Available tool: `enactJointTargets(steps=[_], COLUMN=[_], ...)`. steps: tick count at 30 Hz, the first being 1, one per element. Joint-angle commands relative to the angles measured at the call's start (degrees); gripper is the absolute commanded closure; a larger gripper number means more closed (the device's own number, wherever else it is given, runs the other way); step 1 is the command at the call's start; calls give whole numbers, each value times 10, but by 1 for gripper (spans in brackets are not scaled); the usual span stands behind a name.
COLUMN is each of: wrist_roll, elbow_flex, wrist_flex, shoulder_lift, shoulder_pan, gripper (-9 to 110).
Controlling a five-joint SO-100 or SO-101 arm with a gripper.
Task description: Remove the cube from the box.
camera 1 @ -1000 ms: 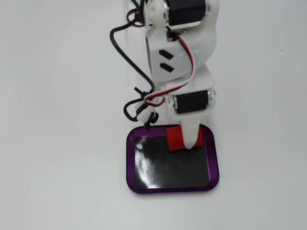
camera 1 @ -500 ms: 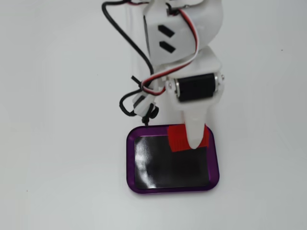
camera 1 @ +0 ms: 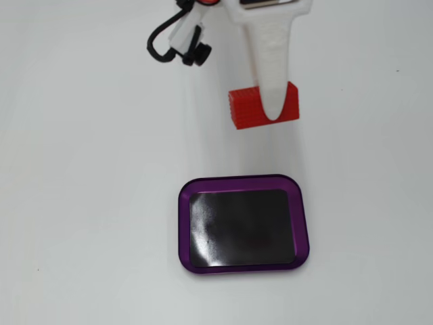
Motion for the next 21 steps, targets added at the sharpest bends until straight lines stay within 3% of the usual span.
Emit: enactJointTargets(steps=[1, 9, 21], wrist_roll=[-3, -4, -4], elbow_flex=[138, 439, 608], wrist_flex=[-62, -220, -345], shoulder_lift=[102, 221, 234], shoulder_pan=[2, 4, 51], gripper=[102, 102, 102])
